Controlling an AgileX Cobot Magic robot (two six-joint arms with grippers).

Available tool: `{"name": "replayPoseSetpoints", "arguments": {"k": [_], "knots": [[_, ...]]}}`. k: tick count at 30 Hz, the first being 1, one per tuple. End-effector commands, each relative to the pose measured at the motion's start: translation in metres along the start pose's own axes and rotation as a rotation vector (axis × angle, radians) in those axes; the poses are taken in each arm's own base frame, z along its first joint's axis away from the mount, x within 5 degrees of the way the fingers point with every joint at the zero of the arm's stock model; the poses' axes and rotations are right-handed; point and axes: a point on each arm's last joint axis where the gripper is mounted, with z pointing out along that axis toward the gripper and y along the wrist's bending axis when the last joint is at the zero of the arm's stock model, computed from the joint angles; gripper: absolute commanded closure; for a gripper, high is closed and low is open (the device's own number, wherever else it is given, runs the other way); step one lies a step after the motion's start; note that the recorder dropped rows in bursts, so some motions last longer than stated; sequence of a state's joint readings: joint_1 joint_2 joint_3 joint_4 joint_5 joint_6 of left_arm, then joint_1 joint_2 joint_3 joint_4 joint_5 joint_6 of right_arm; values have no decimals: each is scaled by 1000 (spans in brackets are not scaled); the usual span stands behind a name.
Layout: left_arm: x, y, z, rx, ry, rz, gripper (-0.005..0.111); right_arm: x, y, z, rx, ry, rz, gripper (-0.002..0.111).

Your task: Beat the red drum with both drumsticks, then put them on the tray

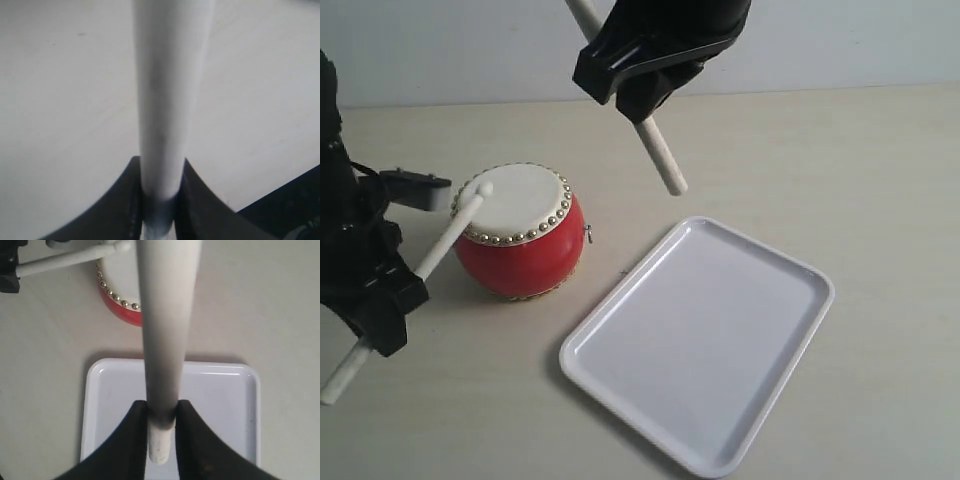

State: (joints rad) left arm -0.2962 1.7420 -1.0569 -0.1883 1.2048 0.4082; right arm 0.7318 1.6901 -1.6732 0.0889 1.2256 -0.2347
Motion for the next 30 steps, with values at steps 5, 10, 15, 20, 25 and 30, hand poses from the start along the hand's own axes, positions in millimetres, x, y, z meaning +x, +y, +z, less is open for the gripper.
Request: {"name": "replayPoseSetpoints", "arguments": {"k": [5,10,15,20,25,30], "knots": [[50,-22,-88,-127,-377,-48,107,-3,-4,109,-103,234,48,108],[89,-27,-115,-205,-541,-77,107,9,-1,180,-195,386,106,108],[103,-32,-128,-252,-662,-80,107,17,-1,204,-213,442,111,108],[93,-28,-121,-224,-630,-89,107,0,-2,140,-158,294,64,108],[60,-23,-86,-124,-403,-42,107,-11,-5,51,-34,95,14,108],[14,-23,-23,-43,-116,47,107,-7,0,1,-2,-17,4,108]]}}
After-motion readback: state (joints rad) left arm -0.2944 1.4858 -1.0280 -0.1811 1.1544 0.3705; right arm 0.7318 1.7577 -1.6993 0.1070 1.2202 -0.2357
